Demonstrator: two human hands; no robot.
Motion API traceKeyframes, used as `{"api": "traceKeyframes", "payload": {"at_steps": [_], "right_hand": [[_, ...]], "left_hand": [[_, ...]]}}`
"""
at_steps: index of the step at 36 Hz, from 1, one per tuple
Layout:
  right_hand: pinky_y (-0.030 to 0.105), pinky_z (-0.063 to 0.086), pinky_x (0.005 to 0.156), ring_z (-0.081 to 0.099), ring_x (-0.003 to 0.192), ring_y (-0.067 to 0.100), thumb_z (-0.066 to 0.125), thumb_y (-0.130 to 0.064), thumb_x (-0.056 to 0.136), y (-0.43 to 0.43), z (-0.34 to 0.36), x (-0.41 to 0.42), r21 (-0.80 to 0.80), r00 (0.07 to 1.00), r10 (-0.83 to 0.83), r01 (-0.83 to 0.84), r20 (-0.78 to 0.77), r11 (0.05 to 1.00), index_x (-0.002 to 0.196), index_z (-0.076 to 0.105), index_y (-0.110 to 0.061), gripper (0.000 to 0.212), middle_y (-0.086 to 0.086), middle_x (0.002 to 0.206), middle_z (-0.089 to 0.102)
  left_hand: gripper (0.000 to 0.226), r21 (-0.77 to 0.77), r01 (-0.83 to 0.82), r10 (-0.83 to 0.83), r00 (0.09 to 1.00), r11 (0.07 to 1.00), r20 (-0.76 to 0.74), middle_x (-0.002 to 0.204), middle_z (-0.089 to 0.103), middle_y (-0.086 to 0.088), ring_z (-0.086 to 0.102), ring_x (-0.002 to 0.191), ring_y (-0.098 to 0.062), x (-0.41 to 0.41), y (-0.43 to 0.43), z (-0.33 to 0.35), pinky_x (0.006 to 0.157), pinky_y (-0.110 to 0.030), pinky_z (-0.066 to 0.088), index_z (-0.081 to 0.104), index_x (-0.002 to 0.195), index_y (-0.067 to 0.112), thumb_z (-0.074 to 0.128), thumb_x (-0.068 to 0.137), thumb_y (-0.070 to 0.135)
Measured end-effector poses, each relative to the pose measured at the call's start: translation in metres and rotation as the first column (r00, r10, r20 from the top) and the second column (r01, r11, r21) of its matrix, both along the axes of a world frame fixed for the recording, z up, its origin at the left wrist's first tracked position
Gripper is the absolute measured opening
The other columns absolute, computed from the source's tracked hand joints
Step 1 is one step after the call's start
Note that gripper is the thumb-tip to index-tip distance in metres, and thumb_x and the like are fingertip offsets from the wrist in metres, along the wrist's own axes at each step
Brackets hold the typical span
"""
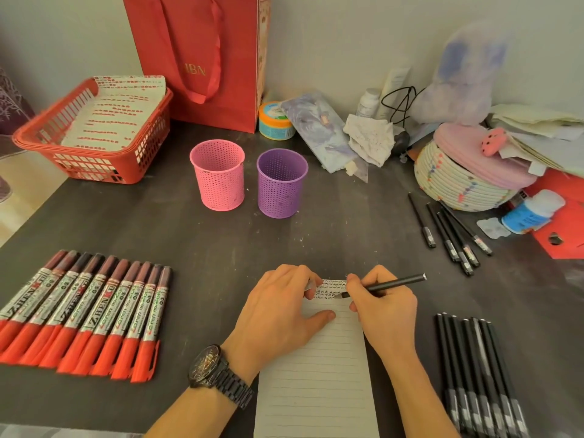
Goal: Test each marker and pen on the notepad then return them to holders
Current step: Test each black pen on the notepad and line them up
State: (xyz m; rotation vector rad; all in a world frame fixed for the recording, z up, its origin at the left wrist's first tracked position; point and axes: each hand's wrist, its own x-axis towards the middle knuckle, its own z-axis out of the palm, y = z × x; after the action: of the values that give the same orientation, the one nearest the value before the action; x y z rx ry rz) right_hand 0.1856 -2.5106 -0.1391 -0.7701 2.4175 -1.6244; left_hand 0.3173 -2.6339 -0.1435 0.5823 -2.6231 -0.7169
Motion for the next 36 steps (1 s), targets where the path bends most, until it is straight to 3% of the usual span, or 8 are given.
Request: {"api": "traceKeyframes", "payload": {"at_steps": [18,36], "right_hand": [[0.014,0.048,0.052,0.062,0.046,0.006,0.072,-0.017,0.087,-0.0012,0.0019,-0.0003,0.05,1.0,-0.007,0.007,-0.004,0.999,0.063,0.055,-0.025,0.03,-0.001,0.05,0.063],[0.012,0.047,0.053,0.062,0.048,0.005,0.072,-0.013,0.088,-0.0001,0.0036,0.0008,0.051,1.0,-0.005,0.006,-0.009,0.999,0.061,0.054,-0.02,0.033,-0.003,0.05,0.061]], "left_hand": [[0.049,-0.024,-0.011,0.011,1.0,1.0,-0.002,0.108,0.06,0.028,0.044,0.098,0.004,0.0003,0.0016,0.0023,0.081,-0.014,0.025,0.022,0.08,0.04,0.064,0.075,0.064],[0.046,-0.029,-0.024,0.024,1.0,0.999,-0.005,0.109,0.059,0.029,0.042,0.097,0.007,0.0006,0.0023,0.0003,0.082,-0.016,0.029,0.024,0.079,0.039,0.062,0.074,0.065]]}}
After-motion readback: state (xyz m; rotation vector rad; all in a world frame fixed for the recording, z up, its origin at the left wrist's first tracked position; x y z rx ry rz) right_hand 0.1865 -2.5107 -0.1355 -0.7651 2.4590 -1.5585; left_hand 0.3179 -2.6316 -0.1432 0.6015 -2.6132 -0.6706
